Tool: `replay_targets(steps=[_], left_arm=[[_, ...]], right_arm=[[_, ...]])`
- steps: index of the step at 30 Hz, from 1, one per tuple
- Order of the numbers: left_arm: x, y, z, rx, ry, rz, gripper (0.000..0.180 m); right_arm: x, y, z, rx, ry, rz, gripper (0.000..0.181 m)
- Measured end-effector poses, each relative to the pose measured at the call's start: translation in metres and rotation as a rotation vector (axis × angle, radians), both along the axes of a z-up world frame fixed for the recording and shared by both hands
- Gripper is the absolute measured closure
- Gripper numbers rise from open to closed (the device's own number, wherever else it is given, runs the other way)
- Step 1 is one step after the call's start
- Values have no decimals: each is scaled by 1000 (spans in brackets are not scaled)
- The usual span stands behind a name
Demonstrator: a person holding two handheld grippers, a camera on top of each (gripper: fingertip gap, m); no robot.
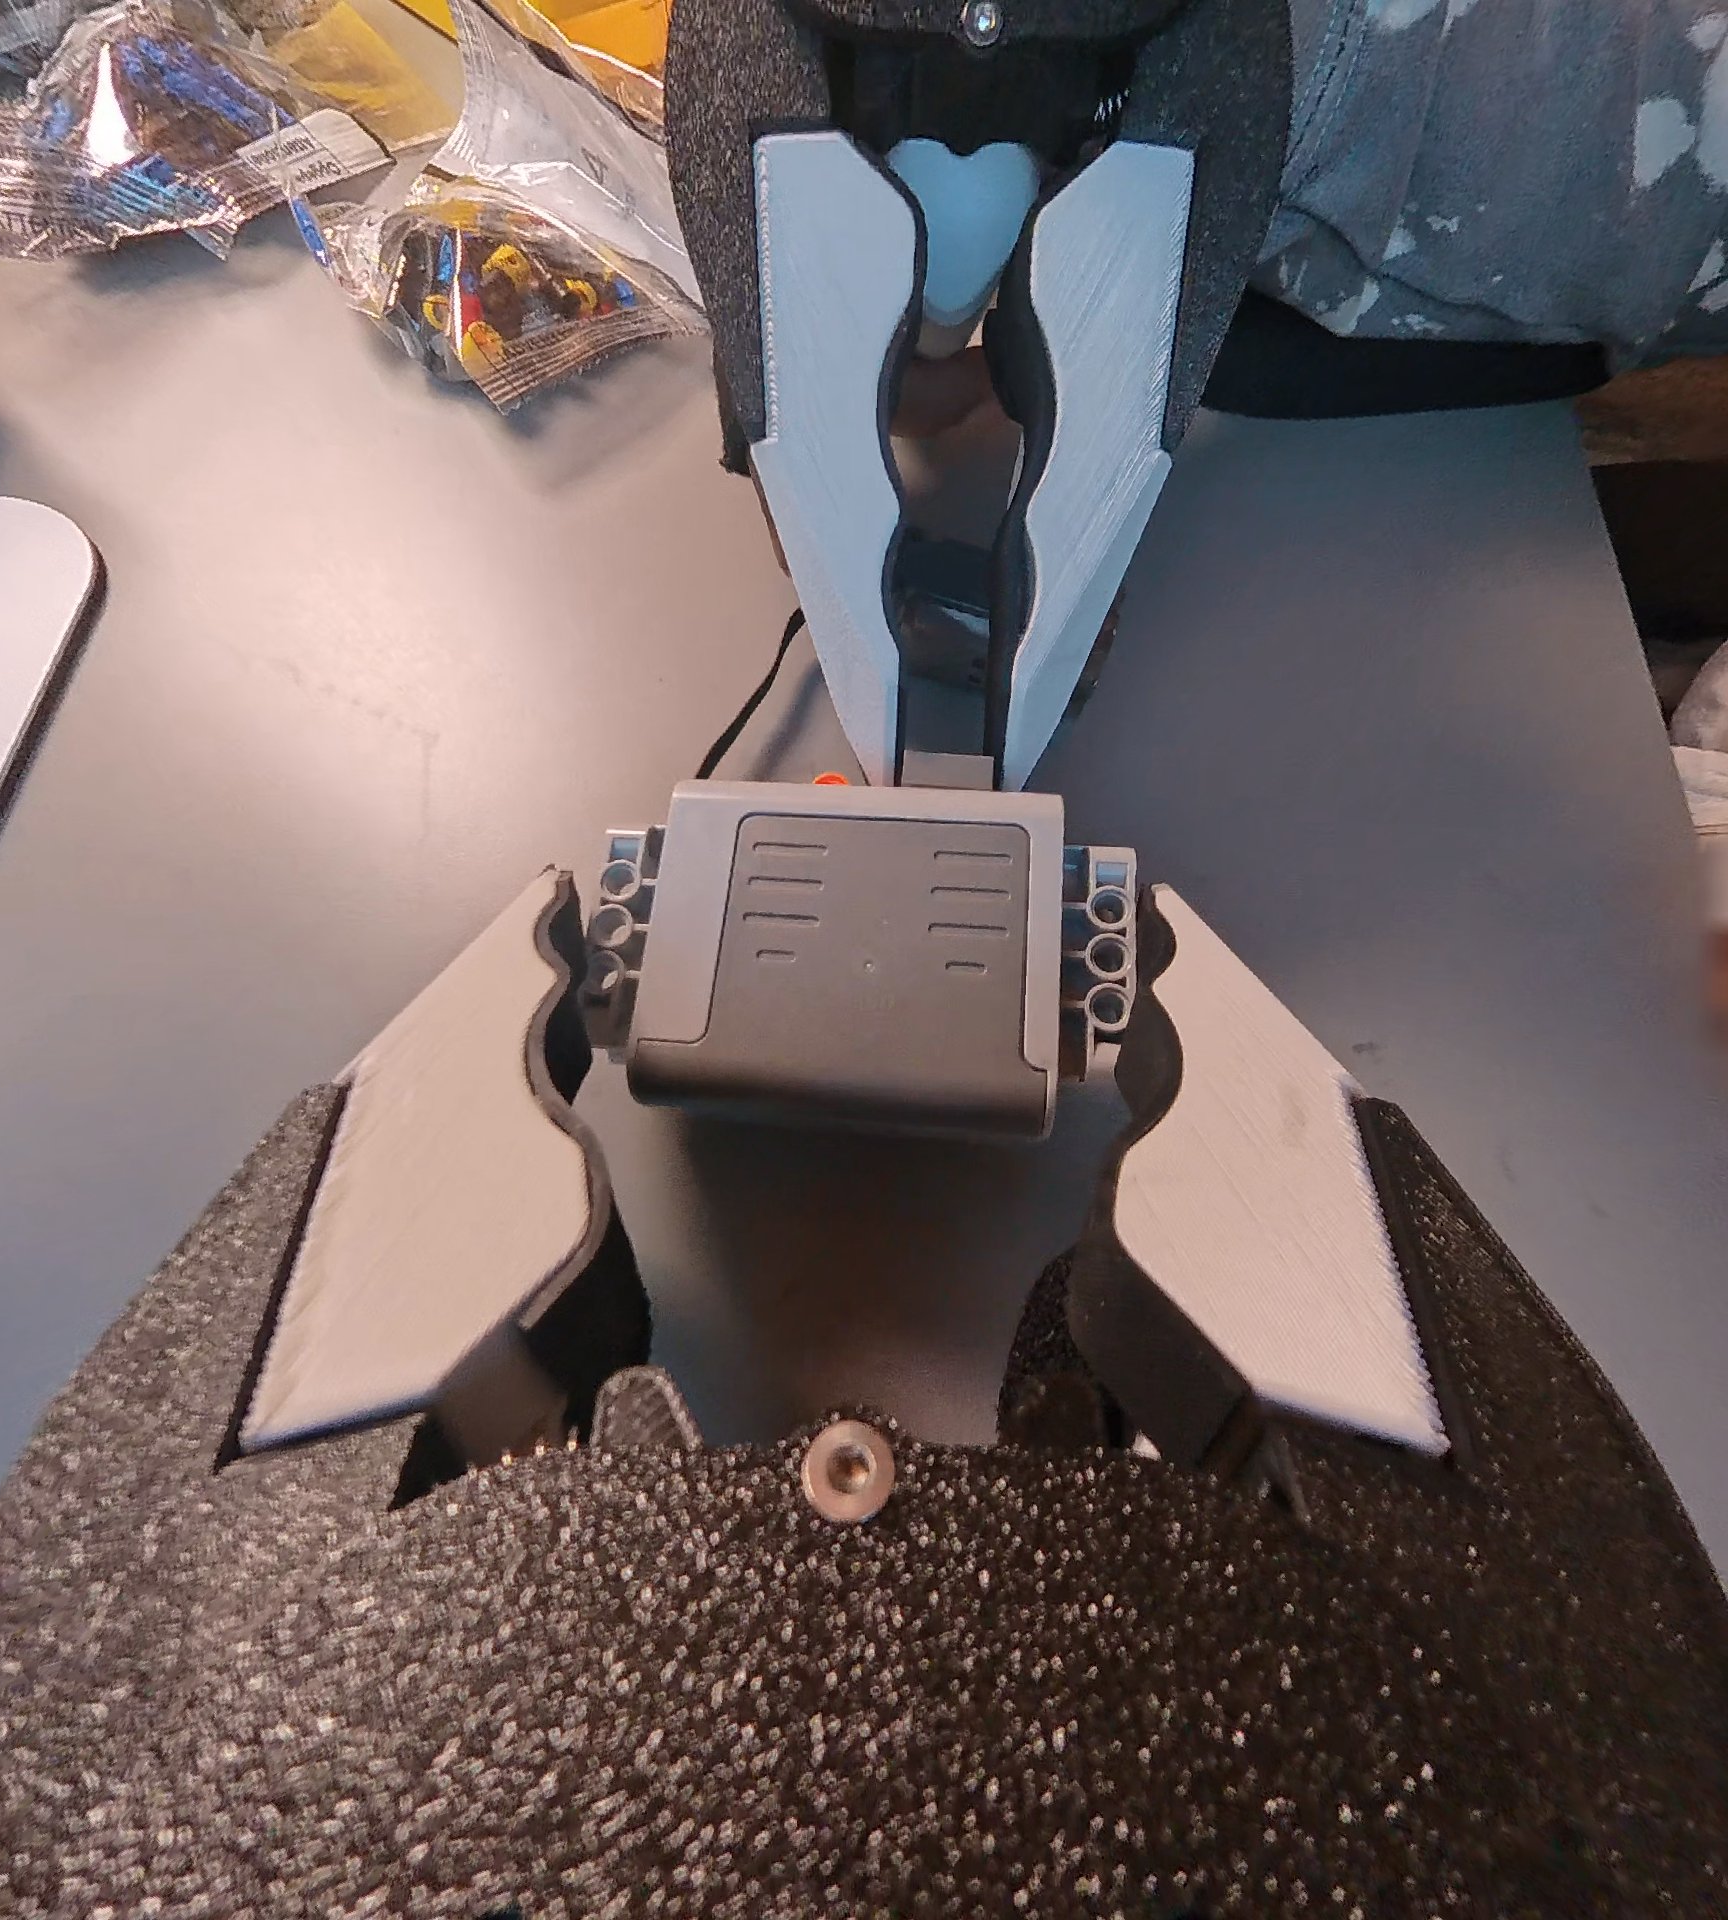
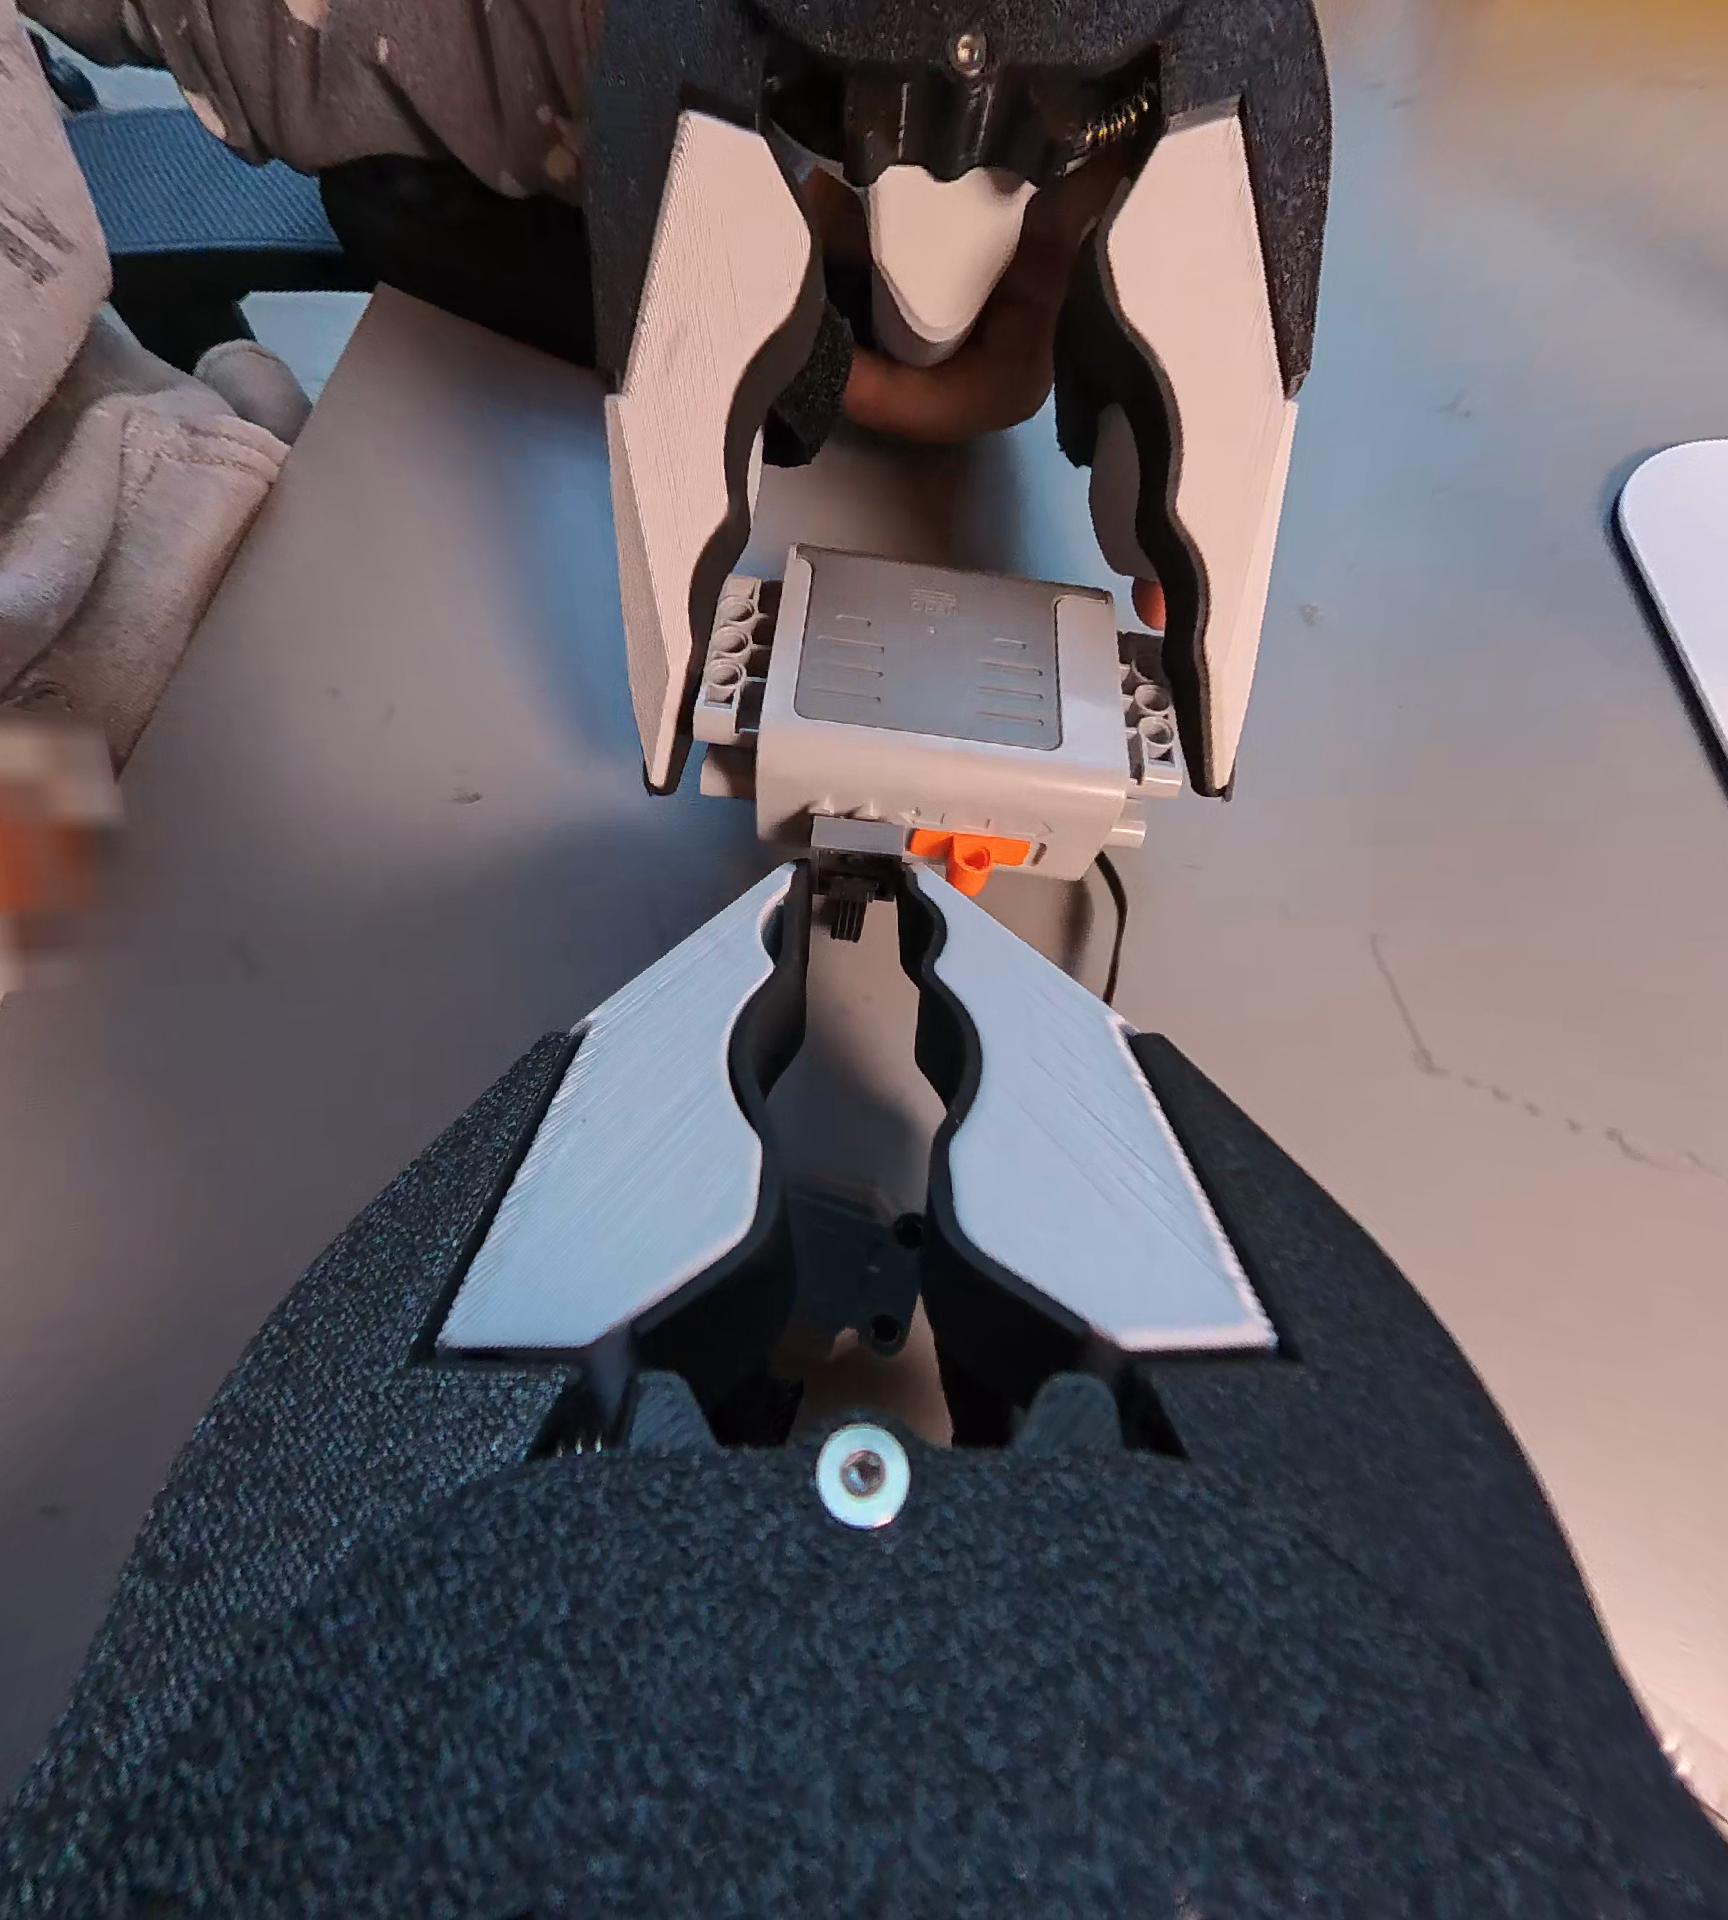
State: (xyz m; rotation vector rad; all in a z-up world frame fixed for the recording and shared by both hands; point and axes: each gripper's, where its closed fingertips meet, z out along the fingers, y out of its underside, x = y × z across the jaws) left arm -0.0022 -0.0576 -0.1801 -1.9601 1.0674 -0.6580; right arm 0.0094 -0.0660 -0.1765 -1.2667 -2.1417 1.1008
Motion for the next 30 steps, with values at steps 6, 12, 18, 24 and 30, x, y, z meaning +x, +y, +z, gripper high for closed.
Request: replay_targets(steps=[6, 12, 18, 24, 30], left_arm=[[-2, 1, -5, 2, 34, 4, 79], [-3, 0, -3, -7, 16, 0, 79], [-3, 1, -3, -15, 9, 6, 79], [-12, 6, -10, -7, 67, 41, 78], [-26, 6, -15, 24, 160, 43, 78]], right_arm=[[-1, -1, 1, -20, 10, -3, 165], [-3, -2, 1, -25, 5, -1, 165], [-3, -1, 1, -8, 10, -7, 165], [-5, 10, 5, -22, 42, -59, 165], [-7, 30, 26, -51, 156, -150, 165]])
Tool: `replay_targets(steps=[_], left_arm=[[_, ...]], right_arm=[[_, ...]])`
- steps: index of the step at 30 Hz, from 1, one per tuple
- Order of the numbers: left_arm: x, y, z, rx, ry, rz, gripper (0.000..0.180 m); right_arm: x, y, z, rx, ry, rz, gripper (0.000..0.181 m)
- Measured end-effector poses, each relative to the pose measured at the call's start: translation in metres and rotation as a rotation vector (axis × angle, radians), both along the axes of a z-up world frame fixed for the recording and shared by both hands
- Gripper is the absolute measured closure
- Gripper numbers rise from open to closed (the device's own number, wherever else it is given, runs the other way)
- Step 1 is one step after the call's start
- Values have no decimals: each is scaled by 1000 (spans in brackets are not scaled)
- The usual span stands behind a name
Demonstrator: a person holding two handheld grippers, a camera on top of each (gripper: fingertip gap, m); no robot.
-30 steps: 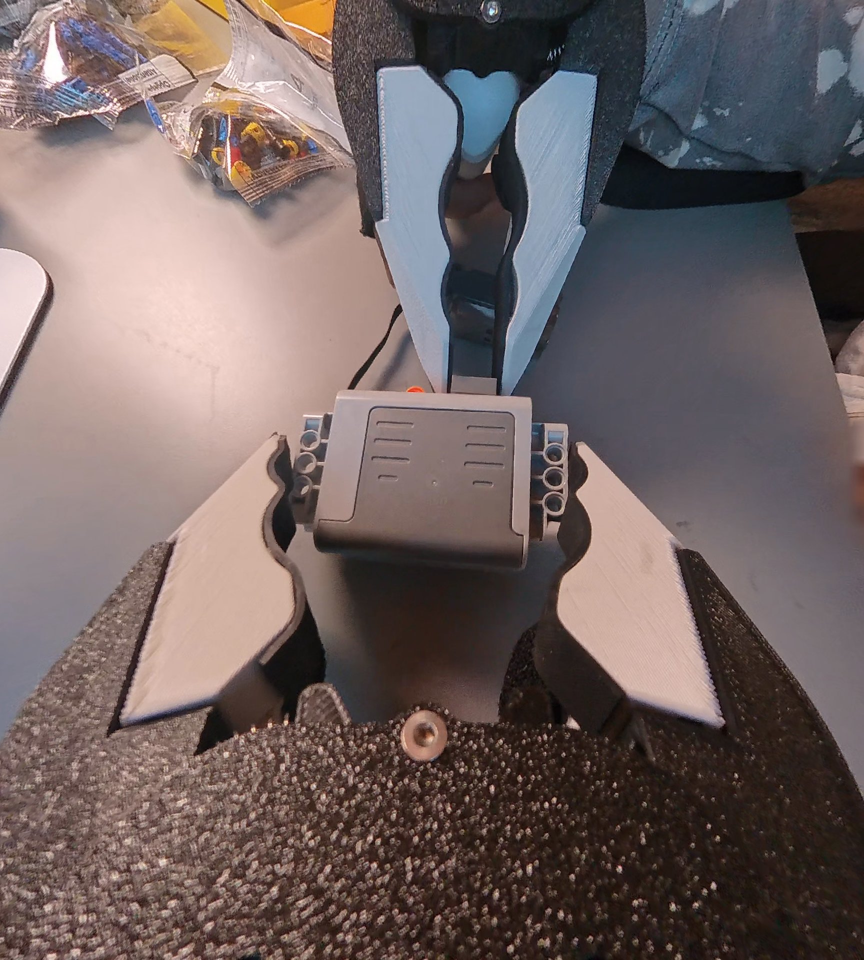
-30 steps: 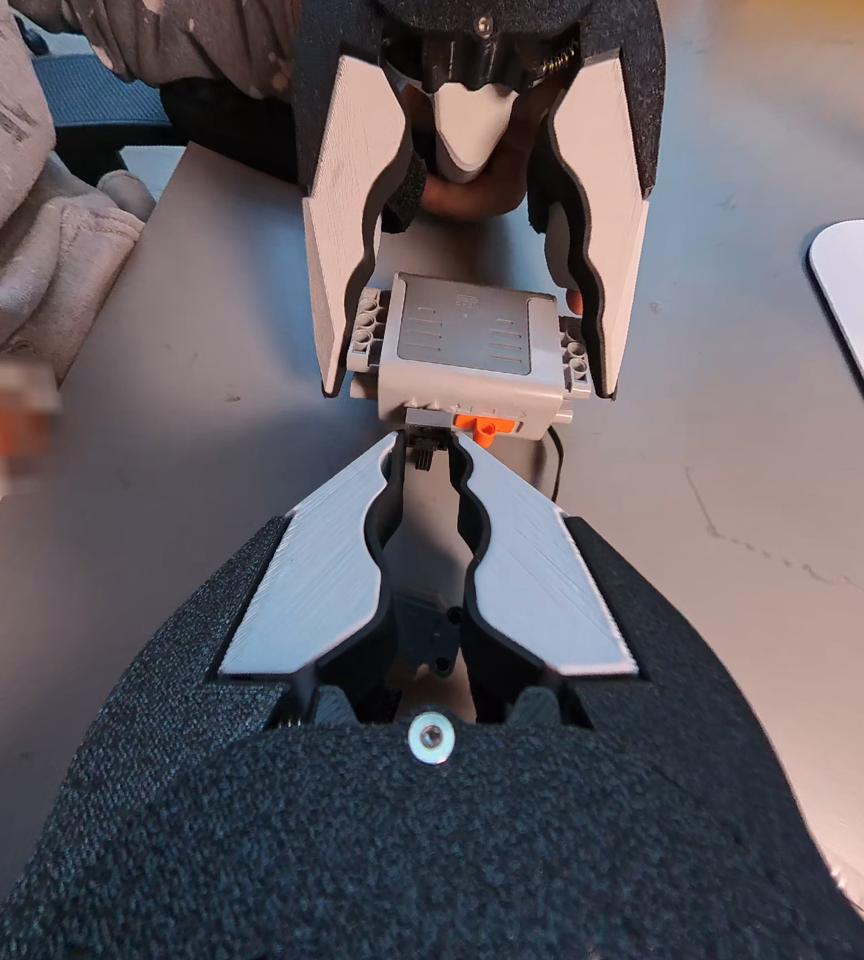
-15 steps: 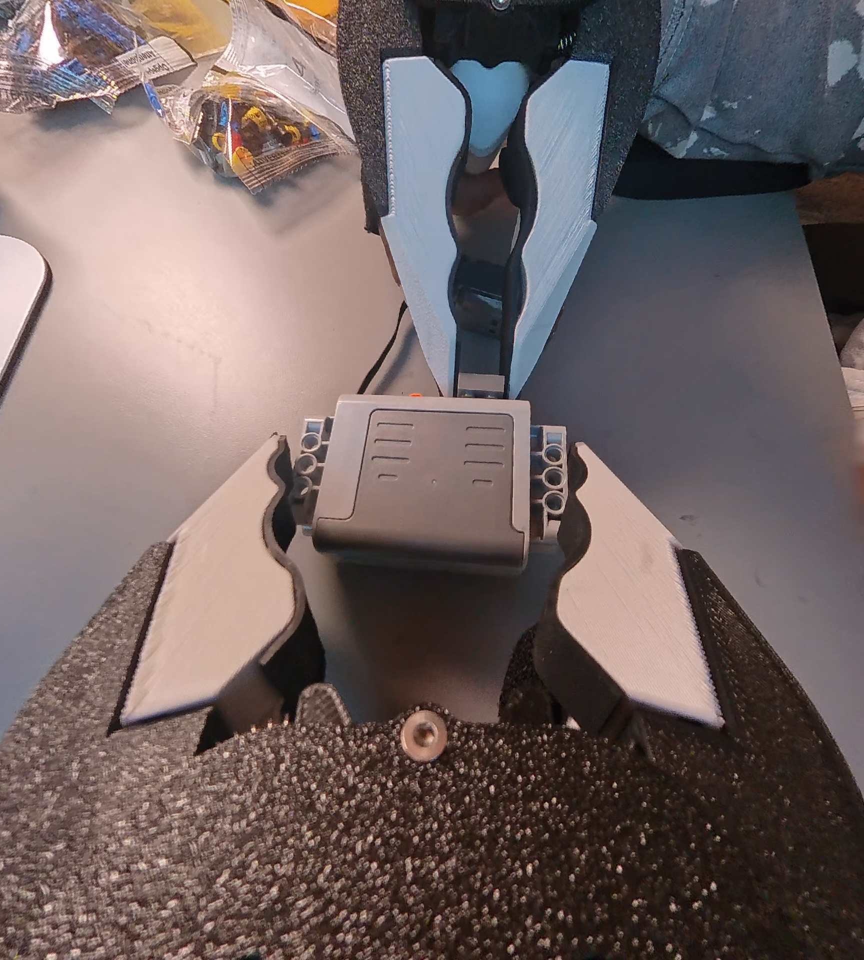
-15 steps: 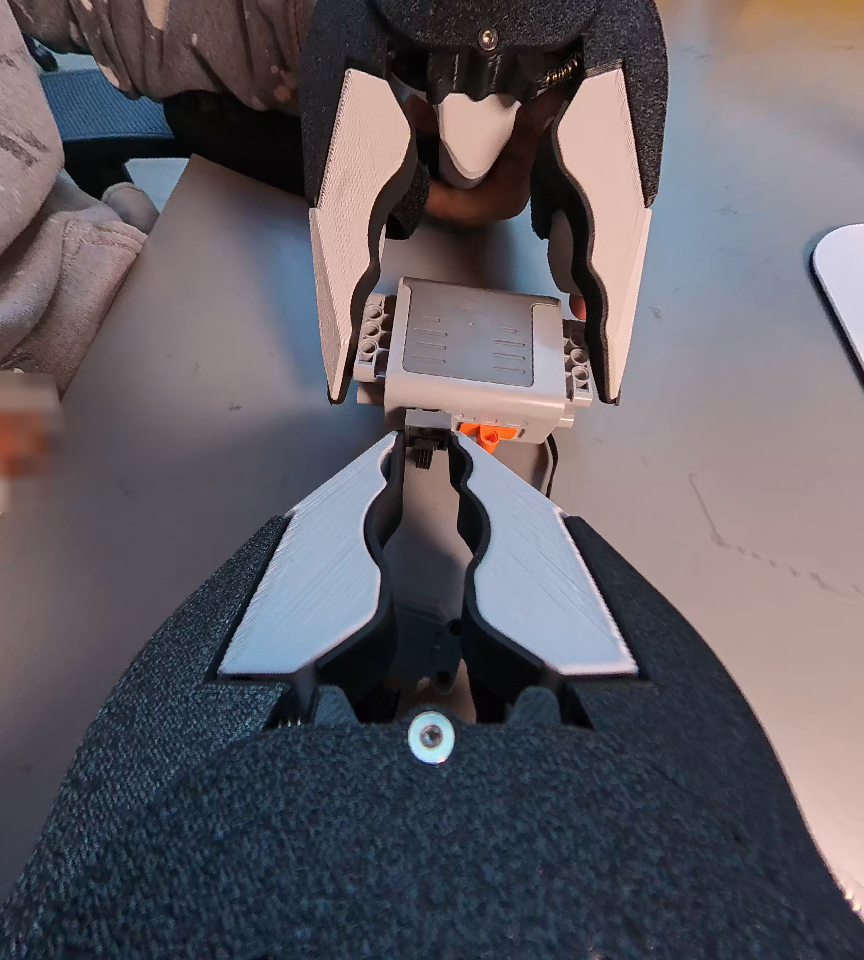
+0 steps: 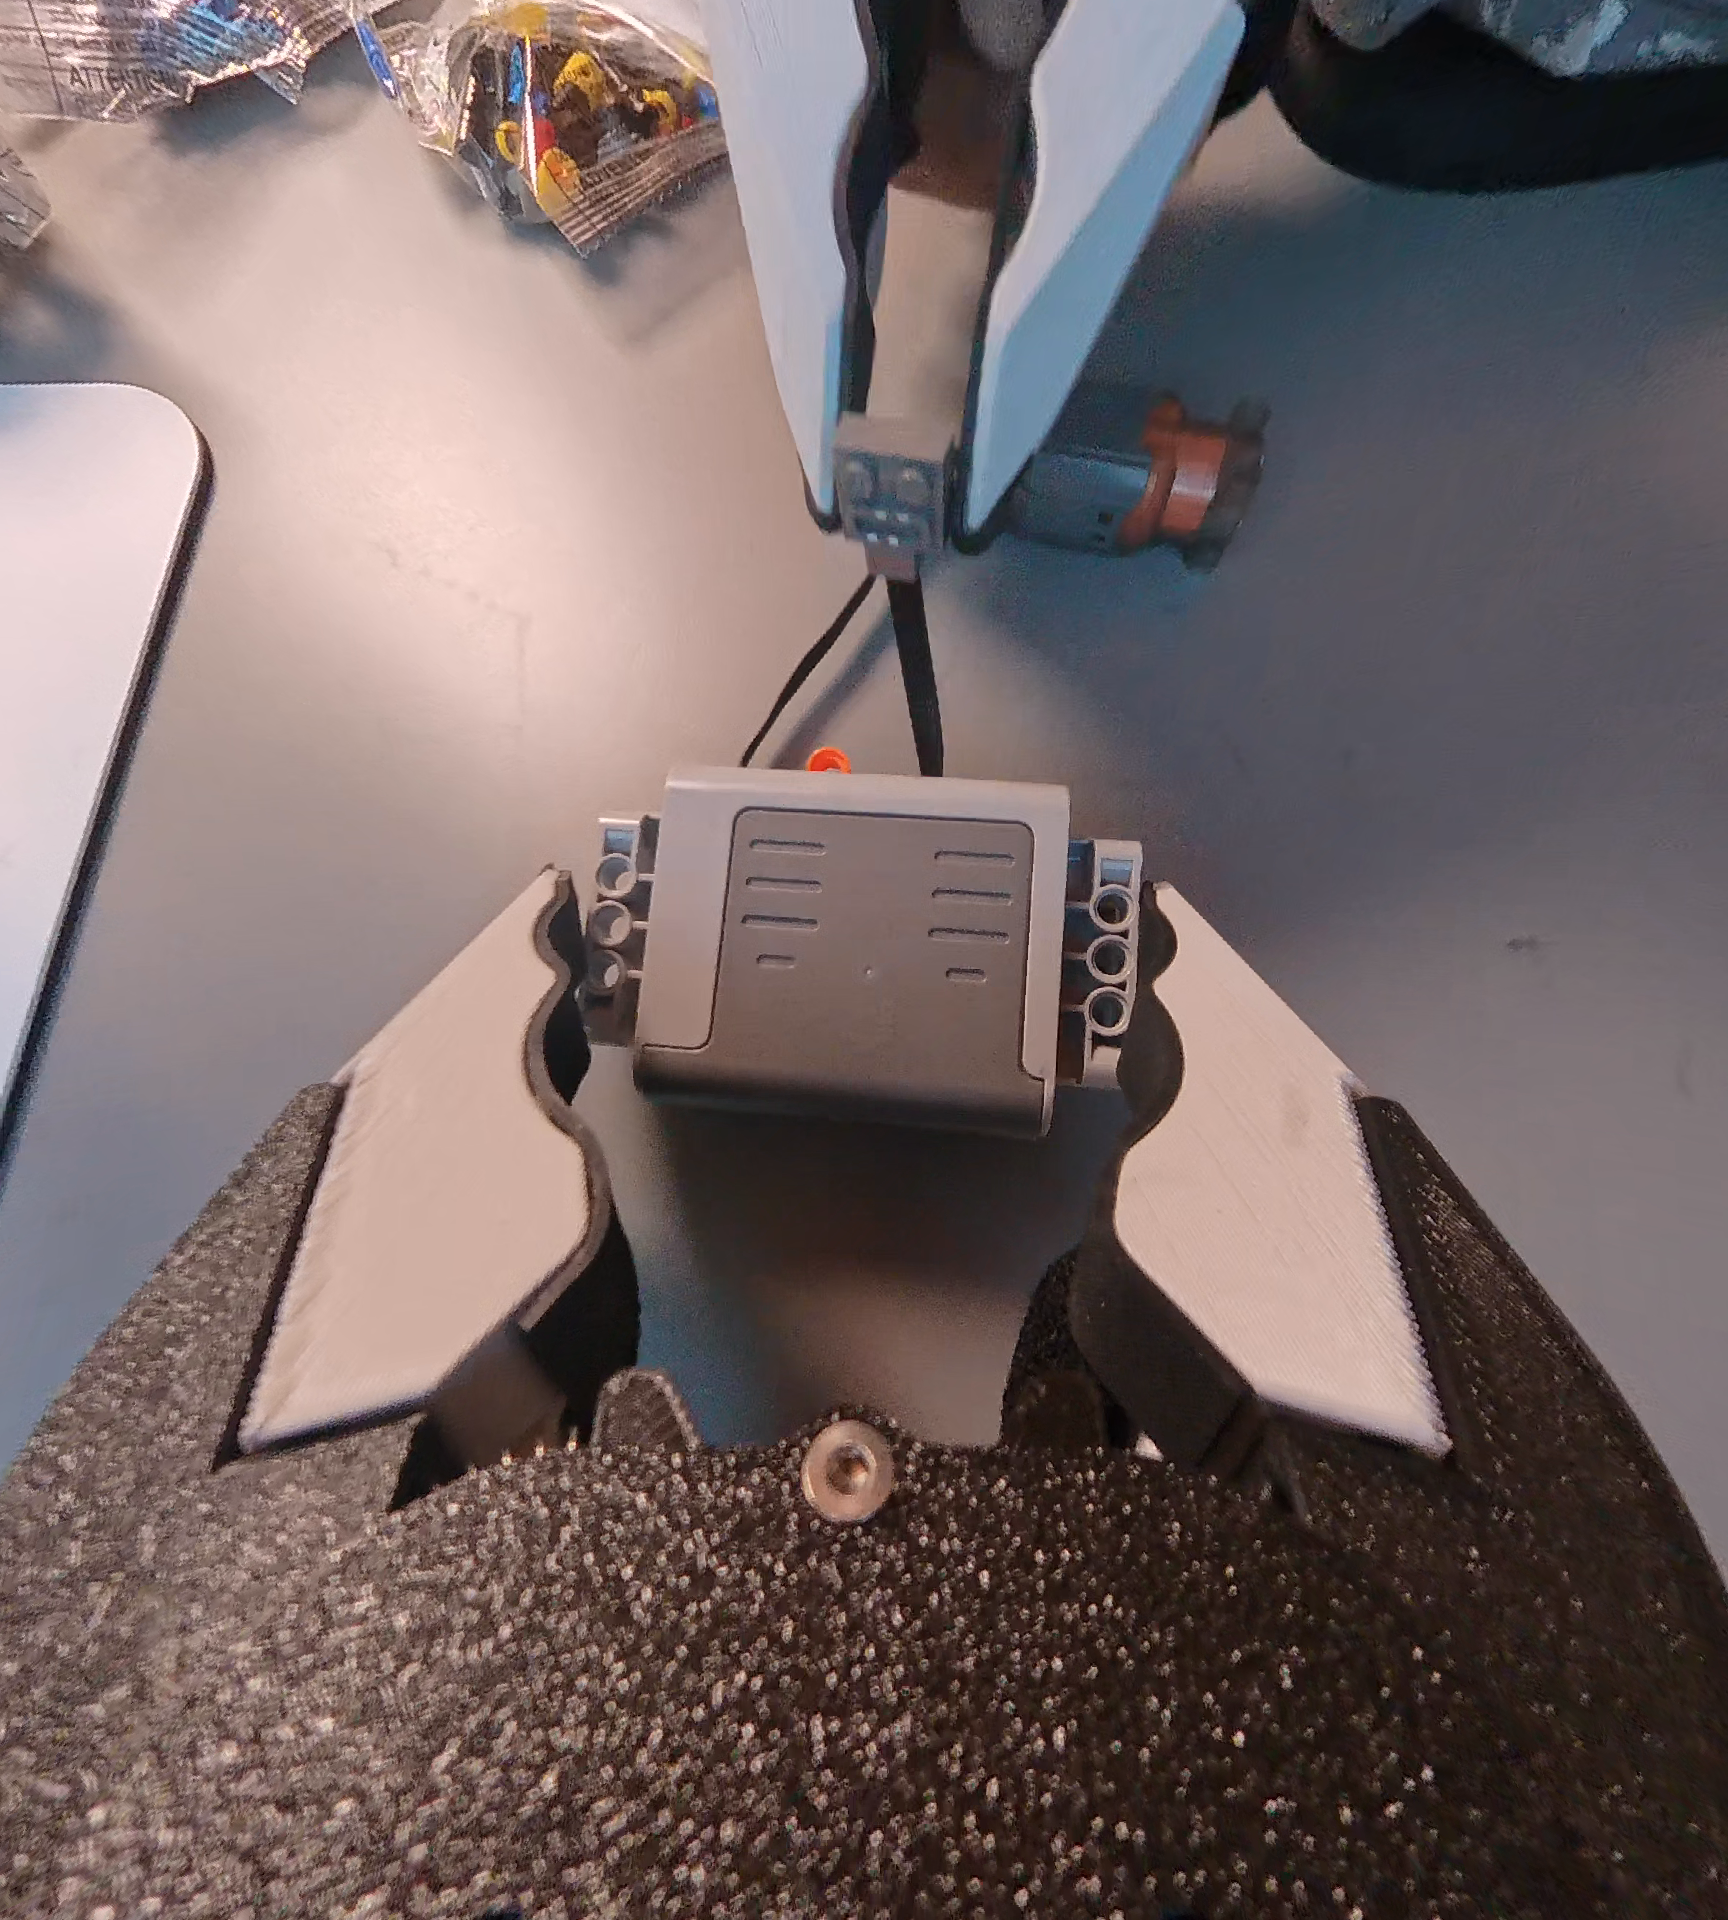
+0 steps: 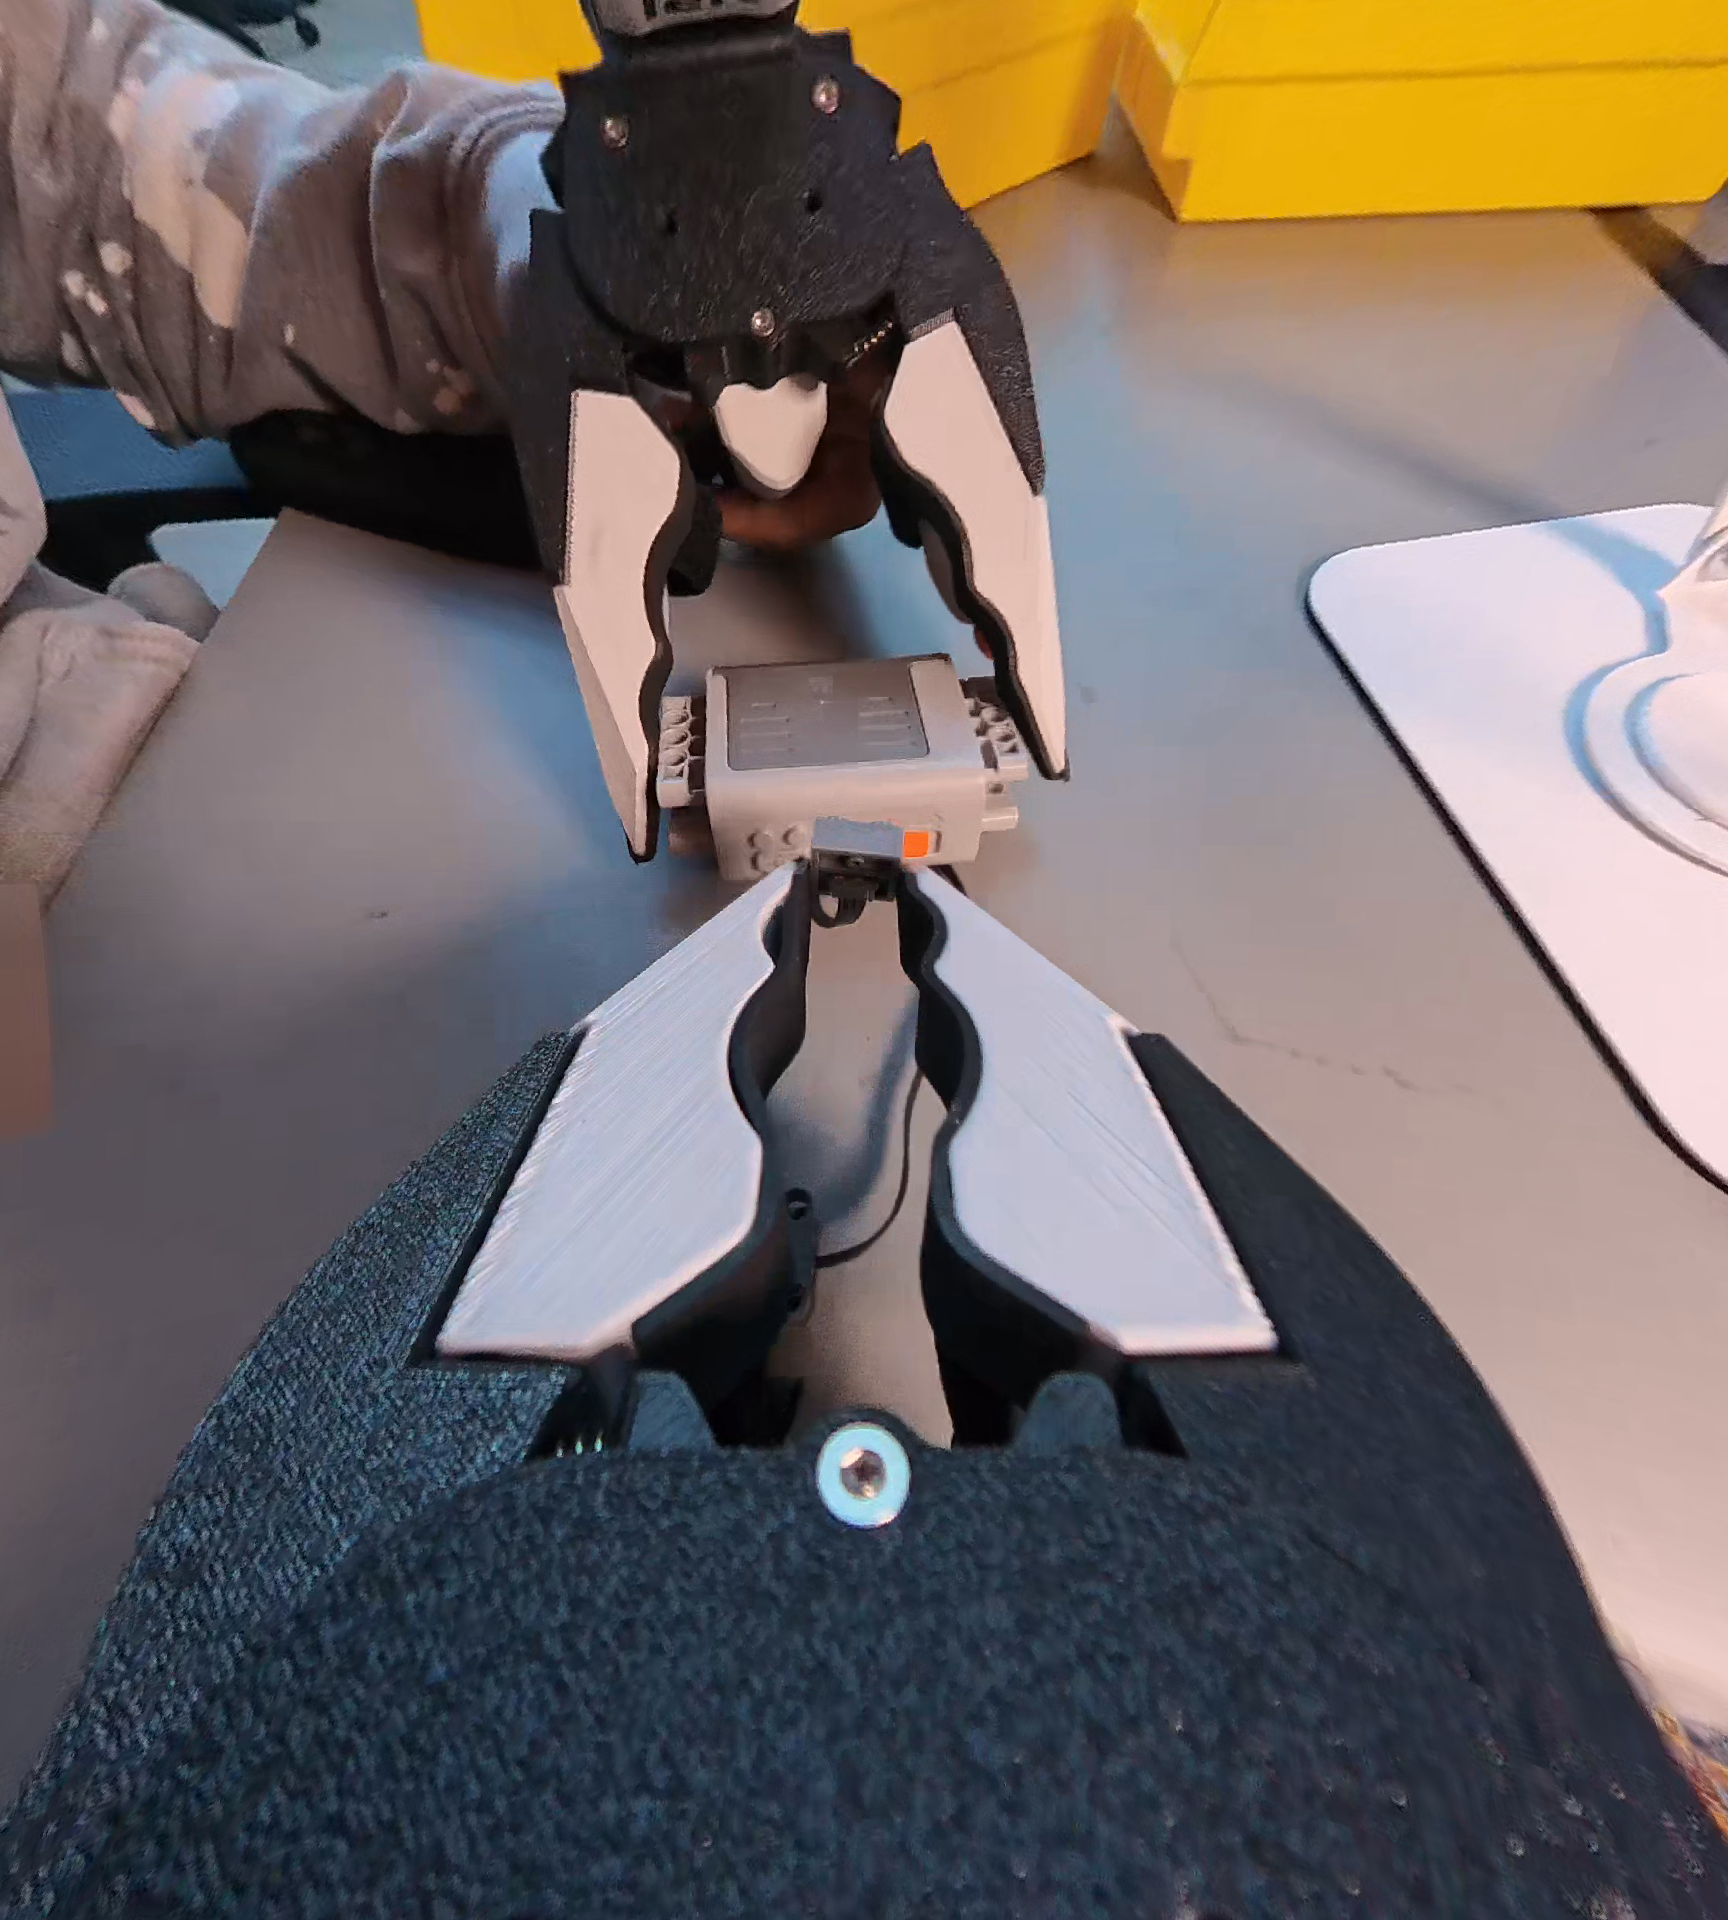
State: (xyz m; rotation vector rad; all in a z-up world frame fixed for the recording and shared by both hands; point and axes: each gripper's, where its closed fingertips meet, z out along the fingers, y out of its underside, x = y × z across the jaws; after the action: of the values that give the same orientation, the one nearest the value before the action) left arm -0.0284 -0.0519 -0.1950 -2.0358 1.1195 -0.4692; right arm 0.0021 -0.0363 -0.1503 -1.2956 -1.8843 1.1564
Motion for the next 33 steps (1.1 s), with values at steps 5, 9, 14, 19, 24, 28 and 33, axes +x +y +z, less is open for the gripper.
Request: replay_targets(steps=[5, 9, 14, 19, 24, 28, 33], left_arm=[[-19, -9, -5, 21, 113, -58, 77], [-26, -12, -5, 8, 119, -68, 78], [-27, -9, -5, -5, 95, -45, 77], [-26, -1, 20, 28, -37, 11, 91], [-15, 10, 59, 95, -238, 79, 115], [-2, 29, 56, 186, -180, 171, 137], [16, 40, 68, 271, -169, 201, 175]], right_arm=[[3, 4, 7, 0, 28, -14, 165], [7, 18, 6, 51, 4, -74, 165], [6, 44, 16, 61, 18, -246, 165], [-7, 48, 17, 58, 12, -378, 165], [-17, 39, 20, -55, 25, -439, 165], [-23, 31, 32, -236, 75, -468, 165], [-24, 24, 37, -304, 102, -478, 165]])
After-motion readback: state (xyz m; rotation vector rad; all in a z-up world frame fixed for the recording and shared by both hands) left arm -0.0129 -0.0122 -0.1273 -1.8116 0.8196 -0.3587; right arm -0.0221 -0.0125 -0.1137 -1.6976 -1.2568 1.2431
